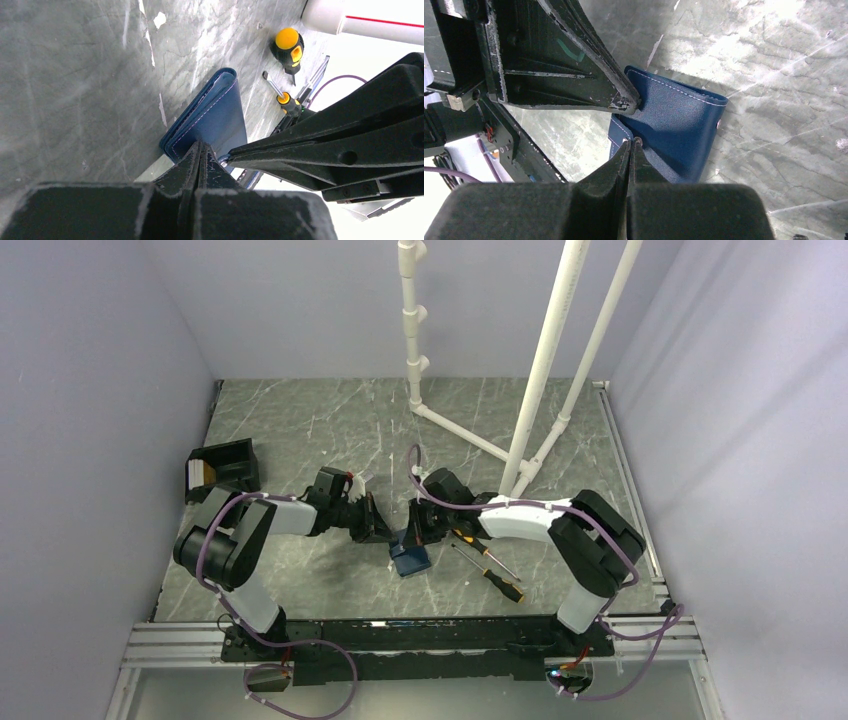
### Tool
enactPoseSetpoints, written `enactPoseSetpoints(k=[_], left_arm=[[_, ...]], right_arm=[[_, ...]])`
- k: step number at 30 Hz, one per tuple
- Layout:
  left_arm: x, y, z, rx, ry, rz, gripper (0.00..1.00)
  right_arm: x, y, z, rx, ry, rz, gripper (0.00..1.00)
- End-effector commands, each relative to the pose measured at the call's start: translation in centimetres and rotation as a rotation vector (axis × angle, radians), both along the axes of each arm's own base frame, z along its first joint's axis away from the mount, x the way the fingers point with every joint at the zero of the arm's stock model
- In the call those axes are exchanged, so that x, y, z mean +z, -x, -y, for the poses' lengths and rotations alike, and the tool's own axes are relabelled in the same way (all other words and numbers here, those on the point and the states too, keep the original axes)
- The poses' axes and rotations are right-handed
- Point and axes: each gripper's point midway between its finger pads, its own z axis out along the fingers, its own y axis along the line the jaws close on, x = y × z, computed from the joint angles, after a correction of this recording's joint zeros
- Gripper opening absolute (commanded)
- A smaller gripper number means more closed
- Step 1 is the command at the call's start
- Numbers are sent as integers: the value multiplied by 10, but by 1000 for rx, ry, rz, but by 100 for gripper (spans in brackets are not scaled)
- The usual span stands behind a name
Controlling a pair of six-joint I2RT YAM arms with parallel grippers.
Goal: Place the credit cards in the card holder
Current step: Close the card holder at the center of the board.
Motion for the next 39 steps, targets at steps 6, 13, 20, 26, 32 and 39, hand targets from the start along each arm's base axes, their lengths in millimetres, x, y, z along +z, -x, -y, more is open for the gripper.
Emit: enactPoseSetpoints(k=[6,13,20,26,32,39], left_arm=[[-14,8,-10,4,-77,-14,0],[-13,7,-10,3,-76,-13,0],[0,3,-8,-7,-71,12,0],[2,2,-8,-10,-78,14,0],[23,-1,-2,-30,-33,49,6],[56,15,9,-66,7,93,17]], right_arm=[[-4,-8,-3,-10,11,26,0],[-19,-1,10,-25,72,-10,0],[-25,-3,21,-59,132,-5,0],[-23,-3,24,-64,147,0,0],[-29,-1,21,-55,138,-12,0],[-25,-7,11,-47,113,-2,0]])
